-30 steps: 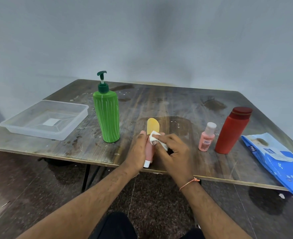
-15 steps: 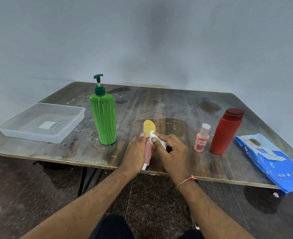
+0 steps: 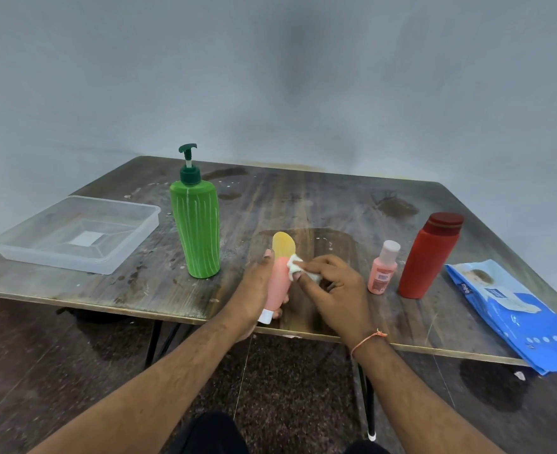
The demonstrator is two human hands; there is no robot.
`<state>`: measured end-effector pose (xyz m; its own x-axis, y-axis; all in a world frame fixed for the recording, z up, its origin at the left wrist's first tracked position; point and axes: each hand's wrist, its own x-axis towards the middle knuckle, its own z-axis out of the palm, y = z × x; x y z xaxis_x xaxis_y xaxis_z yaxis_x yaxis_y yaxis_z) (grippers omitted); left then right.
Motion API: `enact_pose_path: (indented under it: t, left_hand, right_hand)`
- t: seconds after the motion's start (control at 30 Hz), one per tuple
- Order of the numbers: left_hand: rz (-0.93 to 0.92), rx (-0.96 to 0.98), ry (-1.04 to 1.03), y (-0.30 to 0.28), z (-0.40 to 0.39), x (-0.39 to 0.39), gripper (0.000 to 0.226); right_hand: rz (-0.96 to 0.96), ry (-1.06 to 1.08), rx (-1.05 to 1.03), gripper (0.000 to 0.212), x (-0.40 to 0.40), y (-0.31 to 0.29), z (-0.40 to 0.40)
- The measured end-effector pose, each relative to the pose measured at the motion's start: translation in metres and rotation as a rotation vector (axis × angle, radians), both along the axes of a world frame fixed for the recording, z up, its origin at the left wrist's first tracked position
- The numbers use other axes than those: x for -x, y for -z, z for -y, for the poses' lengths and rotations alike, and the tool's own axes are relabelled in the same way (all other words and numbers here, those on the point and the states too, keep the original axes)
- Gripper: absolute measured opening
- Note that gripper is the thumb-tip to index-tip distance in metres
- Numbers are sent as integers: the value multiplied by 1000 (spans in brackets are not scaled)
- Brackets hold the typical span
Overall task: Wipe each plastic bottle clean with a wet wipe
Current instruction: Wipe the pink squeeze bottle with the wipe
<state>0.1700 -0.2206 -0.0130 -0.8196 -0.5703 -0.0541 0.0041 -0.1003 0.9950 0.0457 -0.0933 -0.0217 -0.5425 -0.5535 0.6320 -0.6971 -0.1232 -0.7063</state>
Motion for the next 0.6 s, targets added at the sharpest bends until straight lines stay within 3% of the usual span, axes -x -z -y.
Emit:
enact_pose_path:
  t: [0.1,0.33,0.47,0.6]
  left_hand:
    - [24,28,12,2,0,-1,67]
    - [-51,-1,69,-3,-1,-3,59]
    - [-18,24,51,-2,-3,-2,60]
    - [58,126,11,4,-2,2,54]
  right_hand:
    - [-11,67,3,19,2,-1,0]
    - [-185,-105,-32,12,-6,5,-5]
    - [-92,-18,3,8,-3,3,-4]
    - [-32,57,42,18,-3,-1,-1]
